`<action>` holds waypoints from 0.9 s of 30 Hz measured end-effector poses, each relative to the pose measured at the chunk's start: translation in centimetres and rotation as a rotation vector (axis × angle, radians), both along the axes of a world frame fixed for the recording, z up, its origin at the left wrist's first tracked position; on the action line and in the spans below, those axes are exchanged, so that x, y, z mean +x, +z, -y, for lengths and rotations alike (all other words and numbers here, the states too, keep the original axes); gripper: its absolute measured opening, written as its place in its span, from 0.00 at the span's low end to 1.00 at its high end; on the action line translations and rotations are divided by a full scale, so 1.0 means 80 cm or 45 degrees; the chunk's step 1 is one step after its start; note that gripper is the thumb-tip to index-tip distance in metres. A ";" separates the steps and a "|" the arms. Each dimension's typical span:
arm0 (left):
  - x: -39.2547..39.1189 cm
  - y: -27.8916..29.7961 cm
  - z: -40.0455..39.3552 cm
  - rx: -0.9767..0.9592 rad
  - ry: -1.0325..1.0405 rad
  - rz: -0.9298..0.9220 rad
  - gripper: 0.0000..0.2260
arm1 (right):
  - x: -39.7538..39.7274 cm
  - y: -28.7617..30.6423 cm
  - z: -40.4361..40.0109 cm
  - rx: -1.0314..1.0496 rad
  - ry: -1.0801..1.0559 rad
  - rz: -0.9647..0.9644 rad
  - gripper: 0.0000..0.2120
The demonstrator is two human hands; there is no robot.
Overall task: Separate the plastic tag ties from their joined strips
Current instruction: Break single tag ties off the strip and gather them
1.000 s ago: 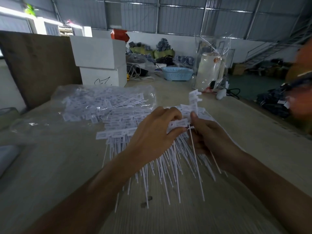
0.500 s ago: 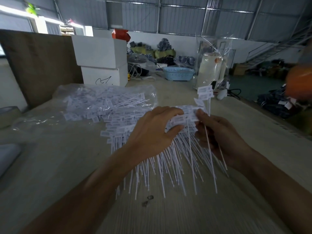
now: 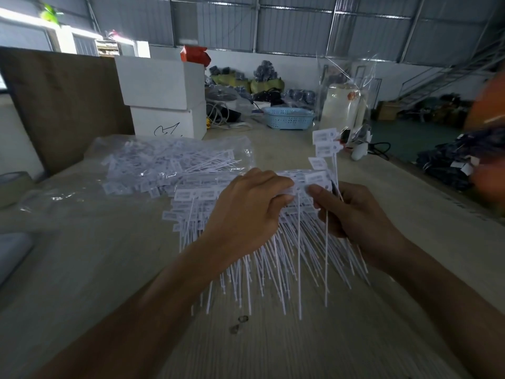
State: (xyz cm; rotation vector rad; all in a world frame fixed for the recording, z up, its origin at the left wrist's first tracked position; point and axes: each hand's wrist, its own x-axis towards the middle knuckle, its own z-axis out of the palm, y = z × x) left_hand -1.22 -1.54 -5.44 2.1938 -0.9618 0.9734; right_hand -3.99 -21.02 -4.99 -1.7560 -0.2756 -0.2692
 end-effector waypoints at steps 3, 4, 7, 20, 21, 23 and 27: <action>0.000 0.000 0.000 -0.001 -0.040 -0.050 0.10 | -0.002 0.000 -0.001 -0.017 0.015 0.039 0.16; 0.001 0.000 0.001 0.003 -0.043 -0.062 0.10 | -0.002 -0.001 -0.001 -0.007 0.031 0.027 0.17; 0.003 0.000 0.001 0.007 -0.034 -0.079 0.10 | -0.002 -0.004 -0.002 0.067 0.096 -0.047 0.17; 0.003 0.003 0.005 -0.200 -0.205 -0.310 0.09 | 0.006 -0.003 0.002 -0.443 -0.181 0.349 0.17; 0.002 0.003 0.005 -0.177 -0.226 -0.315 0.08 | 0.009 0.000 0.007 -0.420 -0.242 0.331 0.18; 0.002 0.002 0.002 -0.098 -0.255 -0.271 0.09 | 0.013 0.009 0.029 -0.037 -0.346 0.220 0.17; 0.004 -0.002 0.001 -0.013 -0.213 -0.217 0.09 | 0.015 0.021 0.072 0.512 -0.403 0.091 0.15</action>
